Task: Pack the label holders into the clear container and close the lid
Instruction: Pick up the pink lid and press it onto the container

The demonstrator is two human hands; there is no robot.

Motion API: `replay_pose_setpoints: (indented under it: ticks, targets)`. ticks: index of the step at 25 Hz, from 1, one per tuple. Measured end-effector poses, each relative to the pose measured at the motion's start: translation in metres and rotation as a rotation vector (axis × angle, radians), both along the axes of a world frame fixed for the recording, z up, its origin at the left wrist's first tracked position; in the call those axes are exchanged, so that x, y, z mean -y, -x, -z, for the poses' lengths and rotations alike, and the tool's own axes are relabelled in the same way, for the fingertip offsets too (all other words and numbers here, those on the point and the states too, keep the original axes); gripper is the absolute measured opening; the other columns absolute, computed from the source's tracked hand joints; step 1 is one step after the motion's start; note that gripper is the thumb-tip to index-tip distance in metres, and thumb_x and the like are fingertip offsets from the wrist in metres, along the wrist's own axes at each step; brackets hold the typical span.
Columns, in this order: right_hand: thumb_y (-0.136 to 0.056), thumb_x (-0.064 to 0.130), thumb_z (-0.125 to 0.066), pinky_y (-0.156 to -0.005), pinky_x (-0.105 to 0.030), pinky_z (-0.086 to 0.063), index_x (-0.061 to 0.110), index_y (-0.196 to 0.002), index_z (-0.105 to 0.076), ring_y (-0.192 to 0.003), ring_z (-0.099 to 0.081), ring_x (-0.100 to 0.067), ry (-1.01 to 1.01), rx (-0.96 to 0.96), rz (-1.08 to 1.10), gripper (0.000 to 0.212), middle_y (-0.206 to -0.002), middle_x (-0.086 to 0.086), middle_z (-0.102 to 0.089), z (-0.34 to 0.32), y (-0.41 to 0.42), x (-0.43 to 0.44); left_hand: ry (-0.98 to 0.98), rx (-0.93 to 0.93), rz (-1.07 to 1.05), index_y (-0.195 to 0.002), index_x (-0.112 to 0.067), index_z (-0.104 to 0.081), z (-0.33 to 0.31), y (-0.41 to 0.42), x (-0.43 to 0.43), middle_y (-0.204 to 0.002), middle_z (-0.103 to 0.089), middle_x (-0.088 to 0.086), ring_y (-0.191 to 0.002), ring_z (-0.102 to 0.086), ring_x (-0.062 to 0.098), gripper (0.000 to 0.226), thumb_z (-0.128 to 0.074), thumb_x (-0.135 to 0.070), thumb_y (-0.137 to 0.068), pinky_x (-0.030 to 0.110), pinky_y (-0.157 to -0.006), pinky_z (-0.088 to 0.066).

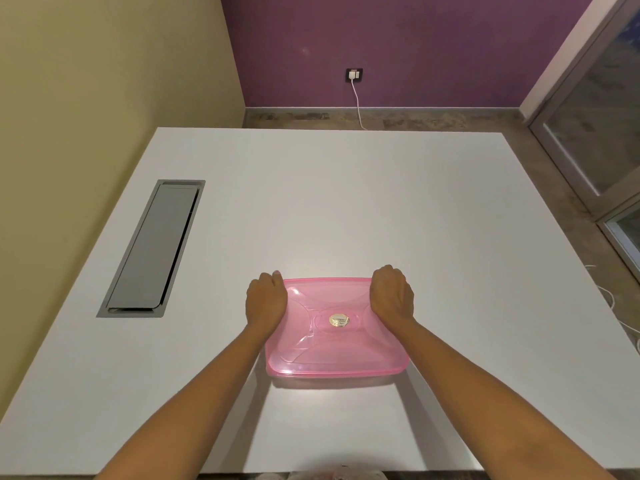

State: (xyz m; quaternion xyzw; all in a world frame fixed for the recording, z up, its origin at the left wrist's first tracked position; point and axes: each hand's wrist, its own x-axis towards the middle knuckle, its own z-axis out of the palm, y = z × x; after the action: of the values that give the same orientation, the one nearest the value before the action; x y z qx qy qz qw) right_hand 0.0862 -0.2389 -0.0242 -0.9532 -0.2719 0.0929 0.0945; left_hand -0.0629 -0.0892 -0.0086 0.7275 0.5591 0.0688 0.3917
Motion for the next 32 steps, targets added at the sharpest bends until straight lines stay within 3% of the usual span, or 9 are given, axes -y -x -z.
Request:
replay_pose_setpoints:
  ticks: [4, 9, 12, 15, 19, 23, 26, 32]
  targets:
    - [-0.081, -0.012, -0.042, -0.058, -0.031, -0.039, 0.017, -0.055, -0.018, -0.079, -0.059, -0.032, -0.025, -0.008, 0.017, 0.045, -0.090, -0.014, -0.060, 0.000, 0.000, 0.000, 0.058, -0.217, 0.086, -0.112, 0.001, -0.049, 0.005, -0.020, -0.018, -0.119, -0.056, 0.024, -0.111, -0.049, 0.041, 0.034, -0.021, -0.010, -0.096, 0.038, -0.081, -0.039]
    - [-0.083, -0.011, -0.041, -0.059, -0.031, -0.039, 0.016, -0.056, -0.020, -0.080, -0.059, -0.033, -0.054, -0.004, 0.050, 0.043, -0.090, -0.015, -0.060, 0.002, 0.000, -0.001, 0.005, -0.199, 0.033, -0.109, 0.005, -0.051, 0.015, -0.022, -0.013, -0.115, -0.058, 0.025, -0.108, -0.052, 0.044, 0.030, -0.025, 0.000, -0.094, 0.044, -0.082, -0.046]
    - [-0.082, -0.011, -0.042, -0.058, -0.031, -0.038, 0.013, -0.063, -0.032, -0.077, -0.059, -0.033, -0.034, 0.011, 0.045, 0.032, -0.090, -0.015, -0.060, 0.001, 0.001, -0.002, -0.066, -0.144, -0.008, -0.102, 0.003, -0.057, 0.009, -0.020, -0.012, -0.104, -0.063, 0.023, -0.100, -0.057, 0.042, 0.038, -0.026, -0.019, -0.100, 0.043, -0.080, -0.046]
    - [-0.083, -0.011, -0.041, -0.058, -0.032, -0.039, 0.013, -0.060, -0.029, -0.076, -0.060, -0.035, -0.068, 0.001, 0.076, 0.035, -0.088, -0.017, -0.061, 0.001, 0.002, -0.002, -0.201, -0.069, 0.054, -0.099, -0.008, -0.056, 0.008, -0.003, 0.009, -0.101, -0.061, 0.012, -0.094, -0.059, 0.036, 0.041, -0.027, -0.037, -0.099, 0.039, -0.074, -0.042]
    - [-0.084, -0.009, -0.040, -0.058, -0.033, -0.038, 0.009, -0.070, -0.042, -0.074, -0.060, -0.036, -0.097, -0.009, 0.111, 0.023, -0.087, -0.018, -0.061, 0.003, 0.001, -0.004, -0.221, -0.019, 0.111, -0.132, -0.016, -0.040, 0.018, 0.037, 0.045, -0.133, -0.048, 0.007, -0.118, -0.048, 0.030, 0.044, -0.031, -0.041, -0.097, 0.044, -0.091, -0.042]
    - [-0.088, -0.005, -0.039, -0.059, -0.033, -0.038, -0.001, -0.082, -0.055, -0.076, -0.061, -0.036, -0.103, -0.021, 0.155, 0.017, -0.088, -0.018, -0.062, 0.005, -0.001, -0.005, -0.302, 0.039, 0.232, -0.148, -0.014, -0.021, 0.018, 0.046, 0.049, -0.156, -0.025, 0.003, -0.142, -0.025, 0.022, 0.058, -0.035, -0.037, -0.097, 0.041, -0.115, -0.024]
    - [-0.088, -0.003, -0.040, -0.059, -0.033, -0.038, -0.001, -0.084, -0.055, -0.076, -0.061, -0.036, -0.088, -0.025, 0.171, 0.017, -0.088, -0.017, -0.062, 0.006, -0.001, -0.007, -0.356, -0.019, 0.315, -0.150, -0.016, -0.011, 0.021, 0.043, 0.047, -0.160, -0.012, 0.000, -0.147, -0.013, 0.020, 0.061, -0.033, -0.037, -0.098, 0.043, -0.119, -0.015]
    - [-0.086, -0.005, -0.041, -0.058, -0.033, -0.038, 0.001, -0.083, -0.055, -0.075, -0.061, -0.036, -0.080, -0.019, 0.161, 0.015, -0.087, -0.016, -0.062, 0.007, -0.002, -0.006, -0.449, -0.107, 0.371, -0.151, -0.018, -0.005, 0.027, 0.043, 0.047, -0.161, -0.008, -0.001, -0.147, -0.011, 0.018, 0.066, -0.019, -0.046, -0.093, 0.046, -0.119, -0.011]
